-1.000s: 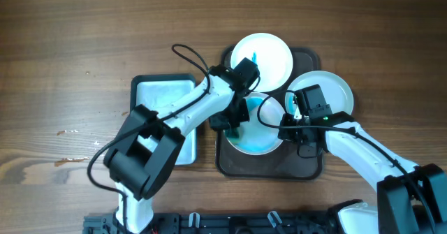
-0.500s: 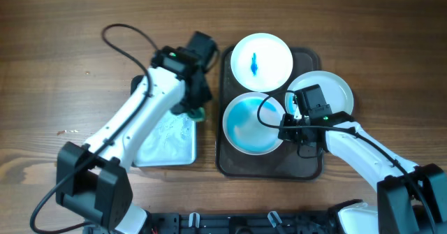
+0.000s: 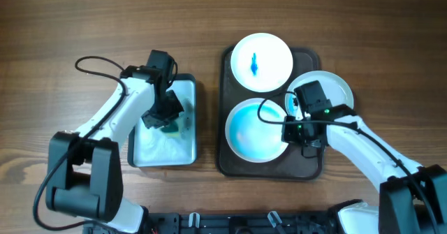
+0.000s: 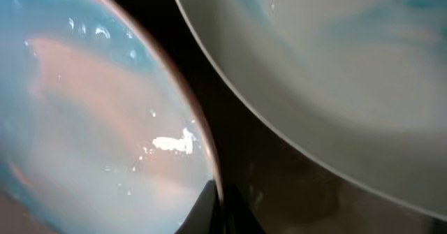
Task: Clean dirty plates on tray and stack at the side
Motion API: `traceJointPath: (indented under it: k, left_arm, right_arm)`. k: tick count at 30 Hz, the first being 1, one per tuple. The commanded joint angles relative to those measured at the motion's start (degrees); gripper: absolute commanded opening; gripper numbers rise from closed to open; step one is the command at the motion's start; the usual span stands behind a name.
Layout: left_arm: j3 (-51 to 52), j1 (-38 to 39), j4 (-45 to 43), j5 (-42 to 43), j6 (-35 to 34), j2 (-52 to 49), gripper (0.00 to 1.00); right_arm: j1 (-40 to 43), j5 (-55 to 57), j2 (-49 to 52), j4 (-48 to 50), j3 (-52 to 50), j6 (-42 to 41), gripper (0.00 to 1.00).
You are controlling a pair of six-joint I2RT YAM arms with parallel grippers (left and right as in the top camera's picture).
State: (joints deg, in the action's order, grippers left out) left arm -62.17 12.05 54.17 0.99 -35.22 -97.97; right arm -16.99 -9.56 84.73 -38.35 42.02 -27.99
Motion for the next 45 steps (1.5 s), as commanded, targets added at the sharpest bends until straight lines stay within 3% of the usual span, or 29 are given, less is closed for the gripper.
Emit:
traceJointPath:
  k: [1,5,11,17,23,30,39,45]
  left_arm:
    - [-0.2,-2.73,1.22,6.47,3.52,6.58,0.54]
    - [-0.2,-6.05,3.17,6.71,3.52,13.49,0.73]
    - [-0.2,-12.31,5.55,6.73,3.52,23.52,0.85]
    - [-0.2,-17.57,7.65,6.93,3.5,31.78,1.0]
    - [-0.2,-21.03,9.38,6.88,3.52,37.57,1.0]
    - [-0.2,-23.96,12.94,6.88,3.52,40.89,1.0]
    - [-0.17,-24.17,13.0,6.88,3.5,40.87,1.0]
    - [-0.17,-24.17,12.98,6.88,3.5,40.87,1.0]
  right_arm:
    - [-0.09,2.08,-1.7,-6.45,10.03,3.06,0.04]
    - [-0.09,2.08,-1.7,-15.17,19.47,5.35,0.04]
    - [-2.67,0.57,-0.09,-22.62,32.2,5.49,0.04]
    - [-12.94,4.31,7.15,-21.79,42.42,3.56,0.04]
    - [-22.69,21.53,14.1,-13.97,44.94,-0.15,0.04]
    - [-31.85,42.36,14.05,-4.98,44.94,-0.11,0.04]
    - [-39.69,58.05,14.05,5.16,44.94,9.05,0.04]
    - [-41.59,60.87,14.08,10.12,44.94,17.31,0.04]
